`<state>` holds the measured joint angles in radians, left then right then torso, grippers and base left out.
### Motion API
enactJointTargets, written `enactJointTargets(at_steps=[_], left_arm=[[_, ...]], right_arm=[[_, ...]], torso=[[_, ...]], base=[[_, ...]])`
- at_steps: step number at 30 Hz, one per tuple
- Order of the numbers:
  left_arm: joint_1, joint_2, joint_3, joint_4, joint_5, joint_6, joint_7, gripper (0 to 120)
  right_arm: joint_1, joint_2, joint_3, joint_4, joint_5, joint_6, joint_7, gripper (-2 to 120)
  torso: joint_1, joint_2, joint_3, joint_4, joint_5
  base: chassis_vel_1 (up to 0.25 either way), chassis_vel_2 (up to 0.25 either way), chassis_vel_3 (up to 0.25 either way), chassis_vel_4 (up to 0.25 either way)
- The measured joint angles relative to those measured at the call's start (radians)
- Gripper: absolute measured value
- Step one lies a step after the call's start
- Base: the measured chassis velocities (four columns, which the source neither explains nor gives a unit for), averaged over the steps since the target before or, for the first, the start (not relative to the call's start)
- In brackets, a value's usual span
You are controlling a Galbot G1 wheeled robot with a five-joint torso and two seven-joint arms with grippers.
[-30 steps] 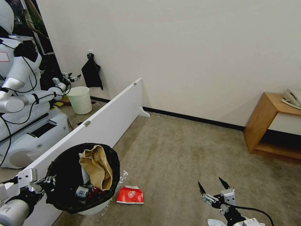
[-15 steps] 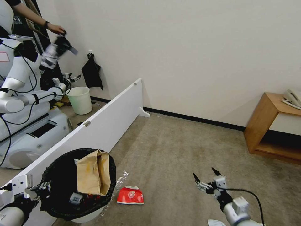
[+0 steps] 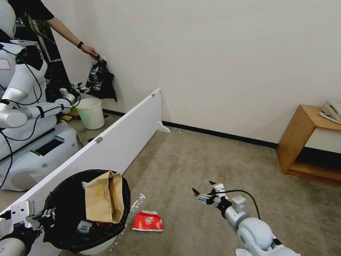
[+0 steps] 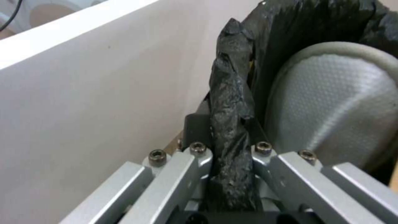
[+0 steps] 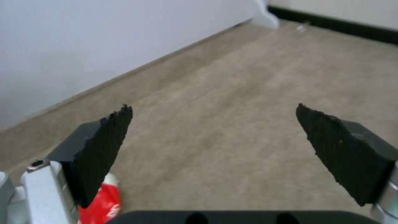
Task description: Pick up the trash bin, then pick up the garbage from the floor and place it into the trash bin.
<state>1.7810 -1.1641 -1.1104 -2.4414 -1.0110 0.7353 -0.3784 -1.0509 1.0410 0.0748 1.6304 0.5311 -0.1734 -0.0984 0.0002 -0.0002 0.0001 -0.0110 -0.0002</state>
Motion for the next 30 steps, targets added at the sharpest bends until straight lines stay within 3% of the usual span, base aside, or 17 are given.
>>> enactJointTargets(at_steps=[9,16,30], left_arm=[[0.013,-0.007,-0.002,-0.011,-0.001,0.000,-0.001,4],[0.018,-0.010,-0.003,-0.024,-0.001,0.000,-0.001,4],[0.015,-0.006,0.009,-0.031,0.000,0.000,-0.008,4]], right_arm=[[0.101,0.034,-0.146,-0.089,0.023,-0.020,-0.030,100],[0.184,0.103,-0.244,-0.182,0.028,-0.033,-0.043,100],[0.256,0.166,-0.335,-0.292,0.029,-0.039,-0.082,100]], torso=[[0.000,0.000,0.000,0.0000,0.0000],[0.000,0.000,0.000,-0.0001,0.0002],[0.000,0.000,0.000,-0.0002,0.0000]], base=[[0.000,0.000,0.000,0.000],[0.000,0.000,0.000,0.000],[0.000,0.000,0.000,0.000]])
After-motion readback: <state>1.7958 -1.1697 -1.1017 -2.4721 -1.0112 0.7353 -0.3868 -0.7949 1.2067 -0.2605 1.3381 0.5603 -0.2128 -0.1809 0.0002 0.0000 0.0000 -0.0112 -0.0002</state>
